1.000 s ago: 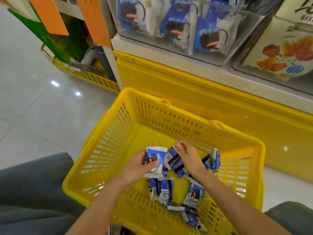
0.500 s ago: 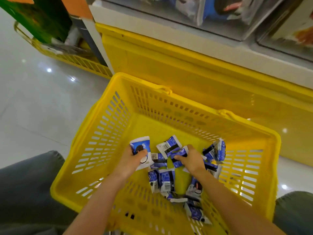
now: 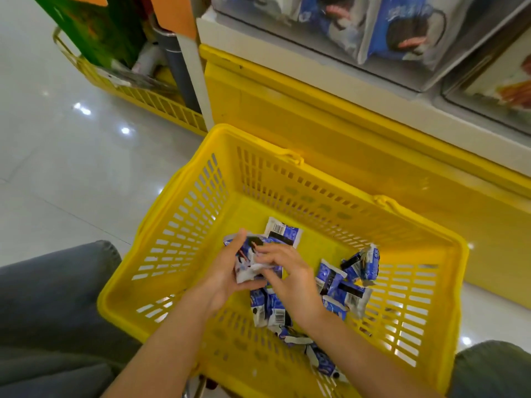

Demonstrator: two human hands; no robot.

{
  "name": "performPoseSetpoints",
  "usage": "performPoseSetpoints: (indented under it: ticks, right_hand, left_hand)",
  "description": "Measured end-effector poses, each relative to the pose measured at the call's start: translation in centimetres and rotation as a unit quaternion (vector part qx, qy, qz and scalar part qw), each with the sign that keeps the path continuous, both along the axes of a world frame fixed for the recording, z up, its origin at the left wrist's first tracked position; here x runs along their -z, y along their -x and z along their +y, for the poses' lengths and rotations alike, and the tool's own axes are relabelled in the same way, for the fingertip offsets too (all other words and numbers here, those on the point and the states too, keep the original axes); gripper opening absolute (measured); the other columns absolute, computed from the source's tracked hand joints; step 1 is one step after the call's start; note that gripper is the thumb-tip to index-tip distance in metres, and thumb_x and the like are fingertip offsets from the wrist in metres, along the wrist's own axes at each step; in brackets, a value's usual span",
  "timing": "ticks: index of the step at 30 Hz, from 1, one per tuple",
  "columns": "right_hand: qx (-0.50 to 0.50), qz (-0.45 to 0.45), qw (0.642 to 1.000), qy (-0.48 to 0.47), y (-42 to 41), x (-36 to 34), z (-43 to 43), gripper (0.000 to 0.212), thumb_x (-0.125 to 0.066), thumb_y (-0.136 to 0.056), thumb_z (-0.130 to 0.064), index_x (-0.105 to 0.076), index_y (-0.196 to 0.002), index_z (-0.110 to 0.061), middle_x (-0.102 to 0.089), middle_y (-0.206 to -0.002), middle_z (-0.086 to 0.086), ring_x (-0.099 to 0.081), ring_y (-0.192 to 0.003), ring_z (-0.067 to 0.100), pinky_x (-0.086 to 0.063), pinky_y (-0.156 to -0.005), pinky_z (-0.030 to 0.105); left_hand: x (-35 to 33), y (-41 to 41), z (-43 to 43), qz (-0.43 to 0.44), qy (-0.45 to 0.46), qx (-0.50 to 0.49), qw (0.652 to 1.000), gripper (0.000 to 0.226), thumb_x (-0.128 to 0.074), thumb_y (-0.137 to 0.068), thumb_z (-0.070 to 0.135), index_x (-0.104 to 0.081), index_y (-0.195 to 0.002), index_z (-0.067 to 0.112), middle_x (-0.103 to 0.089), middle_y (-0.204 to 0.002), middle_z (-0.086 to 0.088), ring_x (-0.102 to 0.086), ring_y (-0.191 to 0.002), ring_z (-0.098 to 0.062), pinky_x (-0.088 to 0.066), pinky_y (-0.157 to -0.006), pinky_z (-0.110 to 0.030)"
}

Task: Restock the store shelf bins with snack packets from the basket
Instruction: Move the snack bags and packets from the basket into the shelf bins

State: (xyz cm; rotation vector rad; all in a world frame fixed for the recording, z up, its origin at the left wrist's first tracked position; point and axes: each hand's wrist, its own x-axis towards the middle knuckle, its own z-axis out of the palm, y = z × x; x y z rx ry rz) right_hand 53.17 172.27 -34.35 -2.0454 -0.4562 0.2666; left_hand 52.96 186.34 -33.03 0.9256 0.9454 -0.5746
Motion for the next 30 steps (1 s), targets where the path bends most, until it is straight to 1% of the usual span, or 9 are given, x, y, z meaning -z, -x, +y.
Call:
performPoseSetpoints:
  ticks: [3, 6, 8, 12, 17, 19, 23, 27, 30]
  right_hand:
    - [-0.055, 0.046, 0.994, -0.082, 0.4, -0.4, 0.1, 0.008, -0.068, -0.083, -0.010, -0.072, -0.089, -0.013, -0.065, -0.112, -0.006, -0.058, -0.109, 0.010, -0.045, -0.094, 0.020]
    - [0.092, 0.161, 0.962, -0.198, -1.5, -0.4, 0.1, 0.011, -0.057, -0.091, -0.014, -0.067, -0.091, -0.020, -0.069, -0.102, -0.006, -0.063, -0.102, 0.012, -0.051, -0.083, 0.020]
    - [0.168, 0.156, 0.966, -0.120, -3.5, 1.3, -0.6, 0.016, -0.056, -0.092, -0.012, -0.063, -0.090, -0.026, -0.067, -0.095, -0.011, -0.063, -0.097, 0.010, -0.050, -0.080, 0.016]
    - [0.115, 0.186, 0.968, 0.120, -5.9, 6.9, -1.6, 0.019, -0.057, -0.091, -0.008, -0.062, -0.108, -0.015, -0.061, -0.116, 0.001, -0.056, -0.108, 0.017, -0.039, -0.082, 0.014]
    - [0.035, 0.171, 0.962, 0.211, -6.7, 11.0, -0.8, 0.044, -0.064, -0.086, -0.010, -0.051, -0.128, -0.010, -0.051, -0.132, 0.009, -0.043, -0.125, 0.026, -0.034, -0.104, 0.031]
    - [0.030, 0.157, 0.951, 0.265, -6.8, 11.7, -0.5, 0.049, -0.065, -0.086, -0.016, -0.046, -0.131, -0.016, -0.047, -0.134, 0.006, -0.040, -0.126, 0.024, -0.033, -0.103, 0.034]
    - [0.028, 0.111, 0.920, 0.375, -7.0, 12.1, -0.3, 0.048, -0.063, -0.088, -0.024, -0.041, -0.131, -0.019, -0.048, -0.131, 0.007, -0.042, -0.122, 0.026, -0.035, -0.096, 0.037]
    - [0.110, 0.269, 0.940, 0.177, -7.5, 10.5, 0.0, 0.044, -0.058, -0.092, -0.022, -0.040, -0.129, -0.007, -0.056, -0.121, 0.016, -0.056, -0.099, 0.027, -0.044, -0.077, 0.034]
    - [0.170, 0.437, 0.883, 0.007, -7.6, 7.7, 0.2, 0.024, -0.043, -0.099, -0.020, -0.047, -0.119, -0.008, -0.059, -0.114, 0.017, -0.055, -0.084, 0.021, -0.044, -0.067, 0.028]
  left_hand:
    - [-0.1, 0.3, 0.2, -0.061, -0.042, -0.017, 0.997, 0.025, -0.065, -0.079, 0.028, -0.065, -0.102, 0.017, -0.073, -0.085, -0.003, -0.069, -0.071, -0.015, -0.056, -0.058, -0.030]
    - [0.0, 0.3, 0.4, -0.079, -0.082, -0.079, 0.990, 0.036, -0.068, -0.080, 0.018, -0.059, -0.113, 0.027, -0.072, -0.094, 0.003, -0.069, -0.079, -0.009, -0.053, -0.062, -0.027]
    - [0.0, 0.1, 0.6, -0.087, -0.093, -0.089, 0.988, 0.045, -0.067, -0.080, 0.017, -0.054, -0.122, 0.028, -0.069, -0.103, 0.005, -0.067, -0.081, -0.002, -0.053, -0.064, -0.024]
    - [0.3, -0.5, 0.9, -0.098, -0.140, -0.067, 0.983, 0.048, -0.064, -0.084, 0.014, -0.051, -0.130, 0.019, -0.065, -0.101, 0.005, -0.063, -0.067, 0.011, -0.048, -0.052, -0.009]
    - [1.3, -0.5, 1.3, -0.077, -0.138, -0.056, 0.986, 0.049, -0.066, -0.082, 0.018, -0.051, -0.129, 0.021, -0.066, -0.106, 0.004, -0.064, -0.072, 0.009, -0.050, -0.058, -0.012]
    - [1.6, -0.5, 1.3, -0.057, -0.127, -0.057, 0.989, 0.049, -0.068, -0.080, 0.020, -0.051, -0.127, 0.023, -0.067, -0.107, 0.005, -0.065, -0.074, 0.006, -0.050, -0.059, -0.016]
    - [1.9, -0.6, 1.1, -0.044, -0.126, -0.064, 0.989, 0.042, -0.068, -0.082, 0.019, -0.052, -0.120, 0.026, -0.062, -0.085, 0.017, -0.058, -0.054, 0.016, -0.045, -0.040, -0.008]
    - [1.6, -0.5, 1.1, -0.051, -0.125, -0.047, 0.990, 0.045, -0.067, -0.082, 0.020, -0.050, -0.123, 0.029, -0.061, -0.090, 0.017, -0.058, -0.056, 0.017, -0.043, -0.041, -0.006]
    - [1.0, -0.1, 1.4, -0.062, -0.130, -0.042, 0.989, 0.047, -0.066, -0.082, 0.021, -0.050, -0.125, 0.030, -0.062, -0.094, 0.015, -0.060, -0.059, 0.015, -0.047, -0.045, -0.010]
